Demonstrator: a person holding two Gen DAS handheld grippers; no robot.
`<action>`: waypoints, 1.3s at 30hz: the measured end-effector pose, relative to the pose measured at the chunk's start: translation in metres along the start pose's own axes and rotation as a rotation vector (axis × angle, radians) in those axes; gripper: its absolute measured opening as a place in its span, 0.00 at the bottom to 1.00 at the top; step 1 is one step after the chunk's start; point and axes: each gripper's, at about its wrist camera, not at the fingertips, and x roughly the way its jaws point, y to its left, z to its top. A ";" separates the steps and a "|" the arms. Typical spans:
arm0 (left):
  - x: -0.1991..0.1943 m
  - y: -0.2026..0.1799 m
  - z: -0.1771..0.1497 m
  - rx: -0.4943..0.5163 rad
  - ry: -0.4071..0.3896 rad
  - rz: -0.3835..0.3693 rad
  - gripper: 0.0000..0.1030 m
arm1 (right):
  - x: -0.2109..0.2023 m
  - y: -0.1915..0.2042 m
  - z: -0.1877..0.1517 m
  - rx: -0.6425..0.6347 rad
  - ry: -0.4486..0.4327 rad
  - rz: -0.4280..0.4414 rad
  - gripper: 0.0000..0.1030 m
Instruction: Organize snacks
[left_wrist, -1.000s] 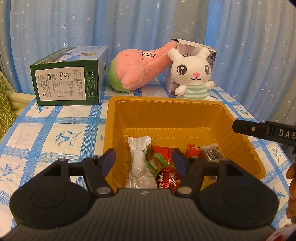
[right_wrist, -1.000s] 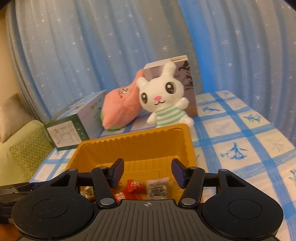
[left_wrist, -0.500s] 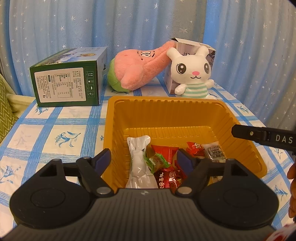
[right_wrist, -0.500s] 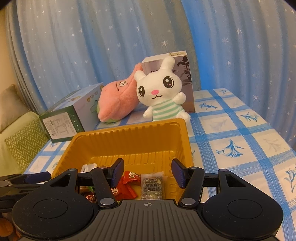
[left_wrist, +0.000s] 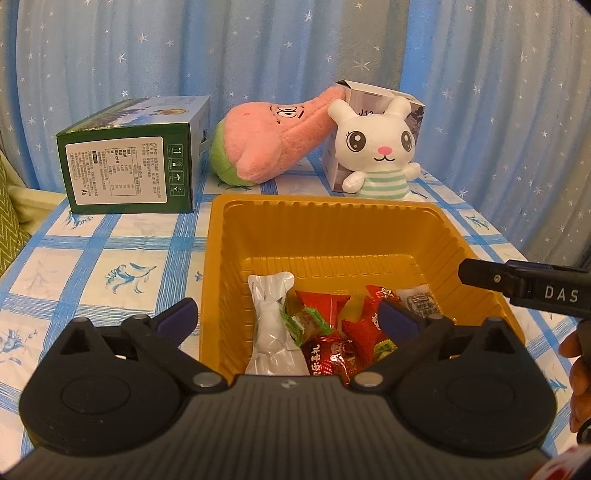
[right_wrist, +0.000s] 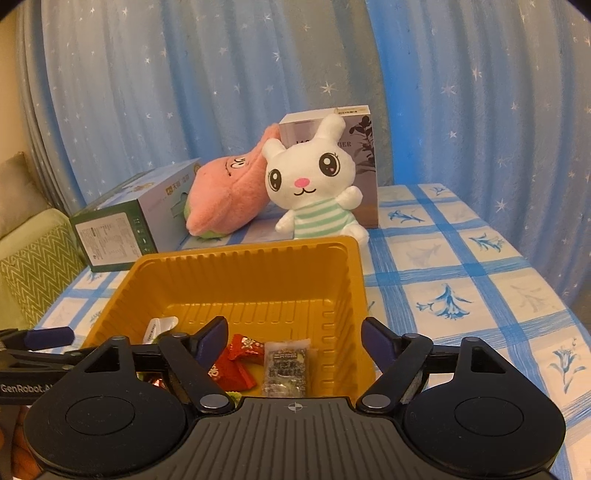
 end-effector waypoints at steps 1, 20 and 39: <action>0.000 0.000 0.000 0.002 0.001 0.002 1.00 | 0.000 -0.001 0.000 -0.003 0.003 -0.003 0.78; -0.035 0.003 -0.010 -0.013 0.020 0.018 1.00 | -0.031 -0.004 -0.014 -0.013 0.032 -0.039 0.80; -0.132 -0.026 -0.071 -0.041 0.032 0.039 1.00 | -0.134 0.022 -0.070 -0.040 0.034 -0.047 0.80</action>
